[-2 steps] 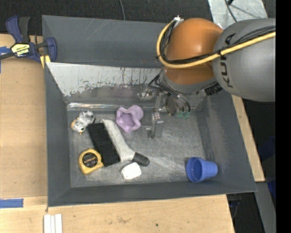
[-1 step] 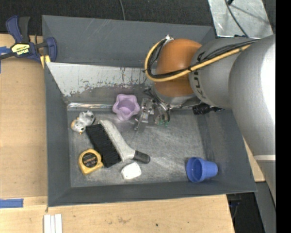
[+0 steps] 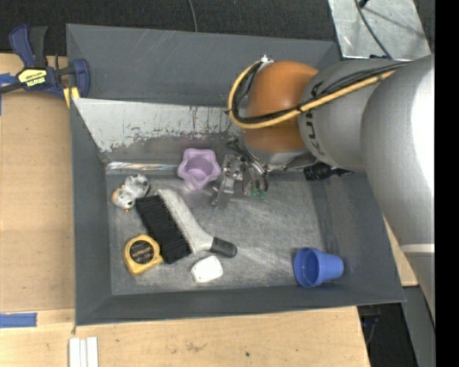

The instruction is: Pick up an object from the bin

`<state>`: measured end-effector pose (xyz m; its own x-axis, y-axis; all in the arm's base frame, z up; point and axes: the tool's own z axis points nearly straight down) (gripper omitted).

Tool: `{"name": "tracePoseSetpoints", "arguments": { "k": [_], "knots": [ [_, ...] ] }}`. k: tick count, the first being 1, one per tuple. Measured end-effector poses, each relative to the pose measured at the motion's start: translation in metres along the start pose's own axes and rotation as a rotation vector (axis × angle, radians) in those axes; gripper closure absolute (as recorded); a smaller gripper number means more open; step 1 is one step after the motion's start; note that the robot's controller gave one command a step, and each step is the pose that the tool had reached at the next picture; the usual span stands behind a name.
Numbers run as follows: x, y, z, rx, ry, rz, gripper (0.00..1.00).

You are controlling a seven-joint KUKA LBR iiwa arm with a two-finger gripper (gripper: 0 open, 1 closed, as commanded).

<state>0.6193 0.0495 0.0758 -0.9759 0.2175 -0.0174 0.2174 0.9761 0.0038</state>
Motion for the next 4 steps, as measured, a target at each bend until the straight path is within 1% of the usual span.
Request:
{"name": "tracePoseSetpoints", "arguments": {
  "k": [1, 2, 3, 4],
  "knots": [
    [0.000, -0.004, -0.056, 0.004, 0.019, 0.003, 1.00],
    [-0.009, -0.016, -0.083, 0.003, 0.013, 0.024, 0.00],
    [-0.009, -0.016, -0.083, 0.003, 0.013, 0.024, 0.00],
    [-0.002, 0.031, -0.004, 0.001, 0.008, 0.081, 1.00]
  ]
}}
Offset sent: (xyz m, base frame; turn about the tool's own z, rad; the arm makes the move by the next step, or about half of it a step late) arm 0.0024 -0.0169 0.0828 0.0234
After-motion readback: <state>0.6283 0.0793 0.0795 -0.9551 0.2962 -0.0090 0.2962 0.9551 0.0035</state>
